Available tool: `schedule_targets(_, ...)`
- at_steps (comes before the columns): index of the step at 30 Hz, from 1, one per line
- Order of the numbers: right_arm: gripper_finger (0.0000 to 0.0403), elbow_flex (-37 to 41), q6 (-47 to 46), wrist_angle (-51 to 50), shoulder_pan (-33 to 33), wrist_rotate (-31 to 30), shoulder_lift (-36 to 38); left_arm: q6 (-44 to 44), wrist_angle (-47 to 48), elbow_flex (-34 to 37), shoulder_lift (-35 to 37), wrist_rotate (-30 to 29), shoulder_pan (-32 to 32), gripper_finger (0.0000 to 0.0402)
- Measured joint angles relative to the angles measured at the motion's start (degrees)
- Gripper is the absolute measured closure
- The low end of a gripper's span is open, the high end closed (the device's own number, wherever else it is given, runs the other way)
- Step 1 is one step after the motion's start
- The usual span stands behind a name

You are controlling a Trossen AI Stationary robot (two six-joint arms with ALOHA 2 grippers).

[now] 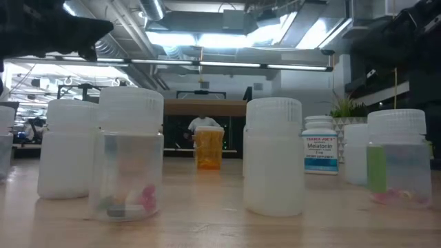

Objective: Pick and place medicine bottles onto shelf by color
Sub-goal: Put the top right blue pill bottle on the shelf

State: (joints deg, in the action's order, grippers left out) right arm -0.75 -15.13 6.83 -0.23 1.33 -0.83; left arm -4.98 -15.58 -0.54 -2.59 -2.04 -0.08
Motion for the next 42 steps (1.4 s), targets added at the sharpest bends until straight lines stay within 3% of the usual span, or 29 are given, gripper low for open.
schedule_targets(9,0.0366,0.0,-11.8,0.2,0.0,3.8,0.0,7.9,-4.8,0.0,0.0,-0.2,0.0,0.0401)
schedule_targets(20,0.0366,0.0,-11.3,0.1,0.0,3.9,0.0,7.9,-5.0,0.0,0.0,0.4,0.0,0.0401)
schedule_targets(26,0.0366,0.0,-2.0,-1.6,0.0,3.9,0.0,3.3,-5.3,0.0,0.0,-0.4,0.0,0.0401)
schedule_targets(32,0.0364,0.0,-0.9,0.0,0.0,3.8,0.0,2.4,-5.1,0.0,0.0,-0.4,0.0,0.0401)
schedule_targets(36,0.034,0.0,-1.3,1.5,0.0,3.9,0.0,4.8,-5.1,0.0,0.0,-0.4,0.0,0.0379)
schedule_targets(42,0.0268,0.0,-1.1,4.7,0.0,4.4,0.0,7.8,-5.1,0.0,0.0,-0.4,0.0,0.0314)
